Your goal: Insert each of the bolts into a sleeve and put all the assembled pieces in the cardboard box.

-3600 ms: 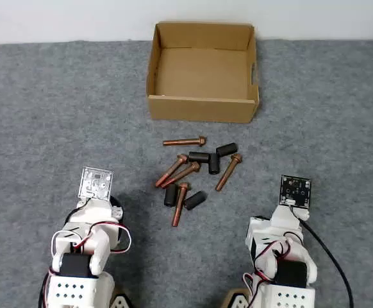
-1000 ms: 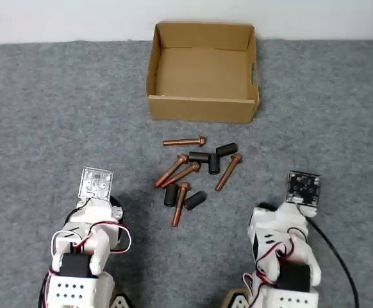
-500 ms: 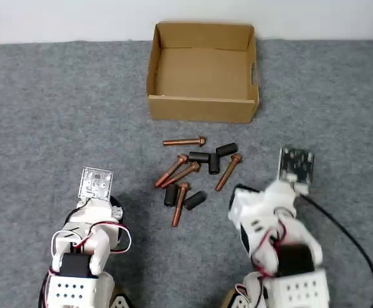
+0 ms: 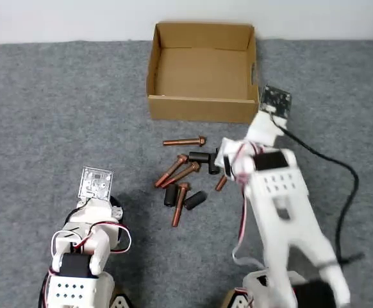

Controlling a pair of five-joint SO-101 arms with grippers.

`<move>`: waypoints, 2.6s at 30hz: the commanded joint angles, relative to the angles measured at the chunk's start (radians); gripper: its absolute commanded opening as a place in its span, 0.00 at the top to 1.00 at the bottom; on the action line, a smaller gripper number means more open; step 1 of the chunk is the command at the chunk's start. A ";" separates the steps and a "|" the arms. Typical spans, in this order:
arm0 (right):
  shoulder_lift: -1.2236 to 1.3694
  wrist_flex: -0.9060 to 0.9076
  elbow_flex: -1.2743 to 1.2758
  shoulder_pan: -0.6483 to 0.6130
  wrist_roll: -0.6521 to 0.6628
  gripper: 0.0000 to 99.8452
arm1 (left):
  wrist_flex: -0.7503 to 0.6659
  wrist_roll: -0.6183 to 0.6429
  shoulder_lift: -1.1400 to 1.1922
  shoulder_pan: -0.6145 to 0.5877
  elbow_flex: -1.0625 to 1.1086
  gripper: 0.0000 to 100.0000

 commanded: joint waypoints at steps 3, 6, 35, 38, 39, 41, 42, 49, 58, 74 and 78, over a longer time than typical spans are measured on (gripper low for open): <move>0.188 -0.013 -0.160 -0.001 -0.057 0.78 | -0.023 -0.011 -0.009 -0.005 -0.004 0.99; 0.257 -0.022 -0.201 -0.002 -0.077 0.81 | -0.023 -0.011 -0.009 -0.005 -0.004 0.99; 0.763 0.016 -0.506 0.073 -0.117 0.91 | -0.023 -0.011 -0.009 -0.005 -0.004 0.99; 0.760 0.022 -0.506 0.091 -0.117 1.00 | -0.023 -0.011 -0.009 -0.005 -0.004 0.99; 0.760 0.024 -0.506 0.099 -0.117 0.98 | -0.023 -0.011 -0.009 -0.005 -0.004 0.99; 0.760 0.044 -0.509 0.114 -0.117 0.98 | -0.023 -0.011 -0.009 -0.005 -0.004 0.99; 0.760 0.059 -0.519 0.119 -0.117 0.99 | -0.023 -0.011 -0.009 -0.005 -0.004 0.99; 0.759 0.358 -0.689 0.145 -0.097 0.99 | -0.023 -0.011 -0.009 -0.005 -0.004 0.99; 0.619 0.687 -0.847 0.148 -0.005 0.99 | -0.023 -0.011 -0.009 -0.005 -0.004 0.99; 0.028 0.680 -0.457 0.242 0.066 0.99 | -0.023 -0.011 -0.009 -0.005 -0.004 0.99; -0.163 0.677 -0.308 0.320 0.068 0.99 | -0.023 -0.011 -0.009 -0.005 -0.004 0.99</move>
